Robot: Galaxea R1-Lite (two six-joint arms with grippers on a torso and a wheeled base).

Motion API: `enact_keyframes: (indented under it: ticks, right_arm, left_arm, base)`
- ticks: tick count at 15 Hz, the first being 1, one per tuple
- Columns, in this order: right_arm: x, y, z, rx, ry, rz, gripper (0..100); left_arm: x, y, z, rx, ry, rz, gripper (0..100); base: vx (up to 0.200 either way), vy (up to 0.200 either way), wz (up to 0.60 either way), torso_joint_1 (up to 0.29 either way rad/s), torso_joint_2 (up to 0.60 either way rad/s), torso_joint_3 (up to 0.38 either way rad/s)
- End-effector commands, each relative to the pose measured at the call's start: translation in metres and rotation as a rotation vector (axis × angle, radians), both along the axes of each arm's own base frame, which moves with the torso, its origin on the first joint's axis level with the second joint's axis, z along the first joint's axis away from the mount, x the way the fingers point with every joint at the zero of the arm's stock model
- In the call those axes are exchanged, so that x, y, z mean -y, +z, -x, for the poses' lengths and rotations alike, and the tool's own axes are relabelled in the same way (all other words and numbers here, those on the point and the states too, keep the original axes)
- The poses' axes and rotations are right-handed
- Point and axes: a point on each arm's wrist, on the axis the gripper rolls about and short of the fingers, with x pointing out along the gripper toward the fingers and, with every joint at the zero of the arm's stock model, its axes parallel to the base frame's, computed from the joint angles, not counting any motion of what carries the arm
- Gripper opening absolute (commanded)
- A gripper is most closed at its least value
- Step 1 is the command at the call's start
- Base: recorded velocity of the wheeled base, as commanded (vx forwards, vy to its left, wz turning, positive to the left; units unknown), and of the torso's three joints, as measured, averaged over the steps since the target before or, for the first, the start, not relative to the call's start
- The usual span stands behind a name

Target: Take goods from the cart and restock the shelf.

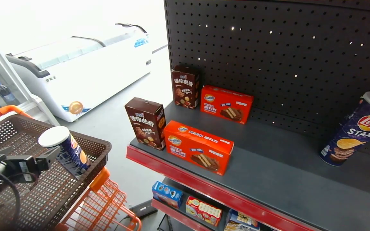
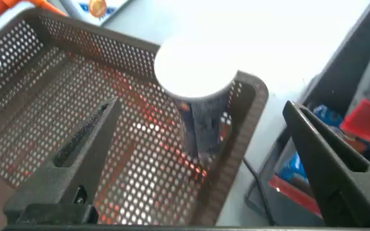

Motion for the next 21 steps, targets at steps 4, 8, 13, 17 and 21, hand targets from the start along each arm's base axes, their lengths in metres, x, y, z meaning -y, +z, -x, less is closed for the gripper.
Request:
enact_keyframes:
  ticks: [4,8,13,17,21]
  right_arm:
    - [0.0,0.0,0.0,-0.001,0.0,0.0,100]
    - [0.0,0.0,0.0,-0.001,0.0,0.0,100]
    - [0.0,0.0,0.0,-0.001,0.0,0.0,100]
    - [0.0,0.0,0.0,-0.001,0.0,0.0,100]
    - [0.0,0.0,0.0,-0.001,0.0,0.0,100]
  left_arm:
    - [-0.015,-0.074,-0.07,0.002,0.017,-0.032,100]
    - [-0.02,-0.095,-0.088,0.034,0.03,-0.035,100]
    - [-0.028,-0.105,-0.112,0.045,0.046,-0.035,100]
    - [-0.03,-0.106,-0.121,0.062,0.05,-0.035,0]
    - [-0.029,-0.098,-0.124,0.095,0.043,-0.04,0]
  base:
    - [0.0,0.0,0.0,0.0,0.0,0.0]
    - [0.0,0.0,0.0,0.0,0.0,0.0]
    - [0.0,0.0,0.0,0.0,0.0,0.0]
    - [0.0,0.0,0.0,0.0,0.0,0.0]
    - [0.0,0.0,0.0,0.0,0.0,0.0]
